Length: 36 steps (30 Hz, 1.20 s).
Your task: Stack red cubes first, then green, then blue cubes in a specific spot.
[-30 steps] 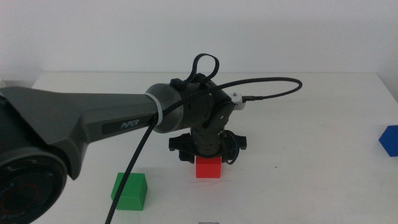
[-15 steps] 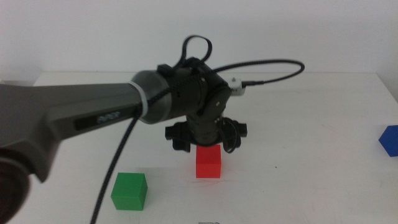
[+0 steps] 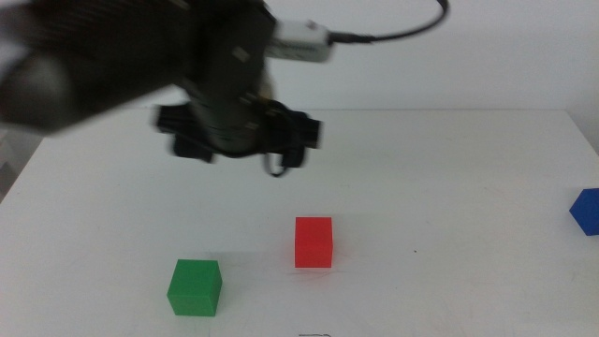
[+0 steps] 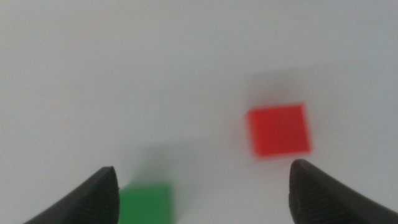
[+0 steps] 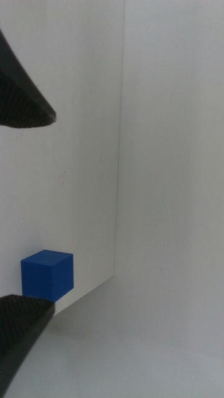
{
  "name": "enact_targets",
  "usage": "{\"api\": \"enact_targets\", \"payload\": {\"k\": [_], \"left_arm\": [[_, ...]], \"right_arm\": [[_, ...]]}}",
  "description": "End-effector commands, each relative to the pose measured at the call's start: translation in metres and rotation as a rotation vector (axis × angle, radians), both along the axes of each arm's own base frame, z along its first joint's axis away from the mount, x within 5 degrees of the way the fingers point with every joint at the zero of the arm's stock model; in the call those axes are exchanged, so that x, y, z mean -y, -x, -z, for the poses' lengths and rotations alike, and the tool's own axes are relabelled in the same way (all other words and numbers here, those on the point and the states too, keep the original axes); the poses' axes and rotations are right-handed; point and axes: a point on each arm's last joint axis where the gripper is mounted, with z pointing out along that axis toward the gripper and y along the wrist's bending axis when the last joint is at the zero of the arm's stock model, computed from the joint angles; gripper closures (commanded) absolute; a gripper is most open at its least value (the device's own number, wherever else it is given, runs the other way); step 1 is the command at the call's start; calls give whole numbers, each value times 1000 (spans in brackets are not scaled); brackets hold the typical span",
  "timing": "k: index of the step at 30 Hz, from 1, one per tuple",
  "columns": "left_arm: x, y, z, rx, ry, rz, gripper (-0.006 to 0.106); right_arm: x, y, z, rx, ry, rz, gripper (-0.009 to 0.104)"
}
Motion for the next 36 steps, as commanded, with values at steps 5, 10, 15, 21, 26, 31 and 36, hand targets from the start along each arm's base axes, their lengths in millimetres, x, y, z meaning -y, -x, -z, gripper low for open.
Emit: {"api": "enact_targets", "payload": {"k": [5, 10, 15, 21, 26, 31, 36], "left_arm": [[-57, 35, -38, -45, -28, -47, 7], [-88, 50, -17, -116, 41, -45, 7], [-106, 52, 11, -165, 95, -97, 7], [-102, 45, 30, -207, 114, -107, 7], [-94, 33, 47, -252, 103, -110, 7], [-86, 20, 65, -286, 97, -84, 7], [-80, 7, 83, -300, 84, -73, 7]], "right_arm": [[-1, 3, -14, 119, 26, -6, 1], [-1, 3, -14, 119, 26, -6, 1], [-1, 3, -14, 119, 26, -6, 1], [-1, 3, -14, 119, 26, -6, 1], [-1, 3, -14, 119, 26, -6, 1], [-1, 3, -14, 119, 26, -6, 1], [-1, 3, -14, 119, 26, -6, 1]]}}
